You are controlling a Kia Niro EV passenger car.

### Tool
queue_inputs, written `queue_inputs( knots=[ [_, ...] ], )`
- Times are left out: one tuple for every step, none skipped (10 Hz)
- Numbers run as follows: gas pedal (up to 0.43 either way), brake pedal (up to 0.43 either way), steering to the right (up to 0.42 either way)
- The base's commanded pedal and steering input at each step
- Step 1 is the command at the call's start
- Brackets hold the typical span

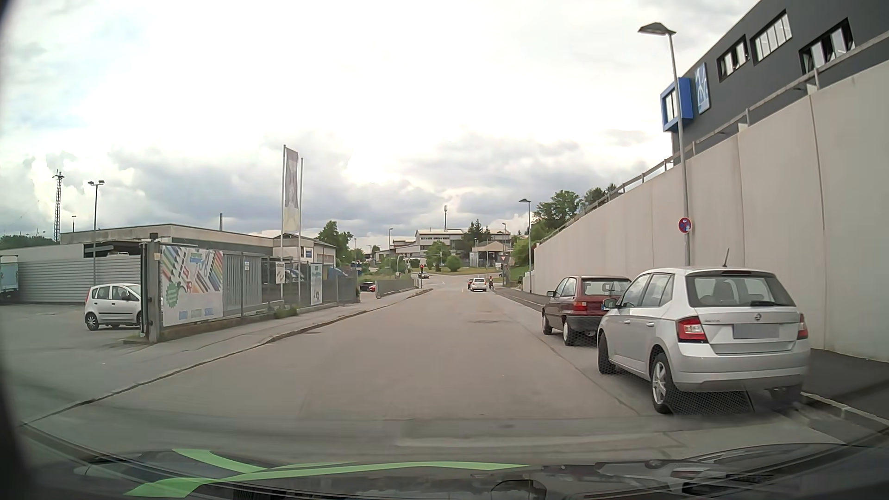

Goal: Follow the waypoints while adhering to traffic rules and regulations

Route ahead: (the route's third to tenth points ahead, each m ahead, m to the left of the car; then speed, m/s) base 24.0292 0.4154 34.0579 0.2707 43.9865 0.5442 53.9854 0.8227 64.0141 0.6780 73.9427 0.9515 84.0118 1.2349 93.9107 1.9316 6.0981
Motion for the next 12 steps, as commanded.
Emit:
queue_inputs(
  knots=[
    [0.020, 0.000, -0.008],
    [0.020, 0.000, -0.007],
    [0.020, 0.000, -0.005],
    [0.020, 0.000, -0.004],
    [0.020, 0.000, -0.004],
    [0.020, 0.000, -0.003],
    [0.020, 0.000, -0.003],
    [0.020, 0.000, -0.002],
    [0.020, 0.000, -0.002],
    [0.020, 0.000, -0.002],
    [0.020, 0.000, -0.002],
    [0.020, 0.000, 0.000]
  ],
)
